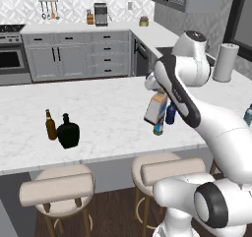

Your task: Move the plastic bottles in the middle to the plastics group, and the glass bottles in the middle to the glass group.

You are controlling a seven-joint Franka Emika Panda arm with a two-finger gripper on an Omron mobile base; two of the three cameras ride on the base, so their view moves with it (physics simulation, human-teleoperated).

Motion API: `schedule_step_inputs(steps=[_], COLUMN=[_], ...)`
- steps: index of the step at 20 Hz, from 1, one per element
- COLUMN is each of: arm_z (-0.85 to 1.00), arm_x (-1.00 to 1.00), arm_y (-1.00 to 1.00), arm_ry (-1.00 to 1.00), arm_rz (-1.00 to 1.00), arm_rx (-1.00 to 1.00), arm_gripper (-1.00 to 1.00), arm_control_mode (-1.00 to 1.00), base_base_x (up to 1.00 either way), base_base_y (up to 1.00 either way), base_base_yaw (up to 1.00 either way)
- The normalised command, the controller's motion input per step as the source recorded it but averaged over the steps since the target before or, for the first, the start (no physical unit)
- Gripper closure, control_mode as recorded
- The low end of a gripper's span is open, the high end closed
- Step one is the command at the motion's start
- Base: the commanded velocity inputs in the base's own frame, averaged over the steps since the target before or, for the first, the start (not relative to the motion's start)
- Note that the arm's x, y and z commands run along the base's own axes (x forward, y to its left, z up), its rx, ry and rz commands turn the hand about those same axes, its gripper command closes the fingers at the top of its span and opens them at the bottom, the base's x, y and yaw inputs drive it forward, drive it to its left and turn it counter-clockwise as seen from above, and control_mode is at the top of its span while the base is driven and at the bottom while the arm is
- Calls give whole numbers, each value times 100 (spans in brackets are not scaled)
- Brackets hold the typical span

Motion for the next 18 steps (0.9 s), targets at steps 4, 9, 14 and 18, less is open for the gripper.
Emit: schedule_step_inputs(steps=[4,9,14,18], arm_z=[-7,-11,-26,-71], arm_x=[4,28,74,95], arm_y=[100,73,53,72], arm_ry=[0,3,3,7], arm_rz=[44,22,1,6], arm_rx=[4,1,-2,-4], arm_gripper=[100,100,100,100], arm_control_mode=[-100,-100,-100,-100], base_base_x=[0,0,0,0], base_base_y=[0,0,0,0], base_base_yaw=[0,0,0,0])
